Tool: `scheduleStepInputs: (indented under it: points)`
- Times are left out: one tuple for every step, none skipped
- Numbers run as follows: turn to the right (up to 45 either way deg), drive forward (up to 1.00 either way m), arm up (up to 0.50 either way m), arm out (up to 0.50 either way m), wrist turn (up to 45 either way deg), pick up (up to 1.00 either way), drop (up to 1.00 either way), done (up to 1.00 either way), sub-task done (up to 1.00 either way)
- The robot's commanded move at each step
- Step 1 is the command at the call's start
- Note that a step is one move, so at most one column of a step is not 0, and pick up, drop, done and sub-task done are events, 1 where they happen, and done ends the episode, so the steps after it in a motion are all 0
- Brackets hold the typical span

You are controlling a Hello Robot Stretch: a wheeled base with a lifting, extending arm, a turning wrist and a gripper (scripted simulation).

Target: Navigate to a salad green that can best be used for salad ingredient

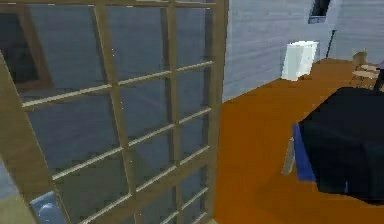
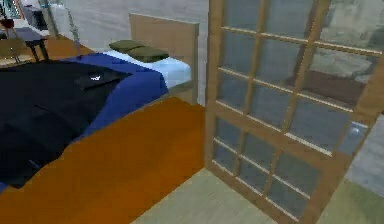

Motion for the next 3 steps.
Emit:
scheduleStepInputs:
  points:
    - [-45.0,0.00,0.00,0.00,0.0,0.00,0.00,0.00,0.00]
    - [-45.0,0.00,0.00,0.00,0.0,0.00,0.00,0.00,0.00]
    - [-12.0,0.00,0.00,0.00,0.0,0.00,0.00,0.00,0.00]
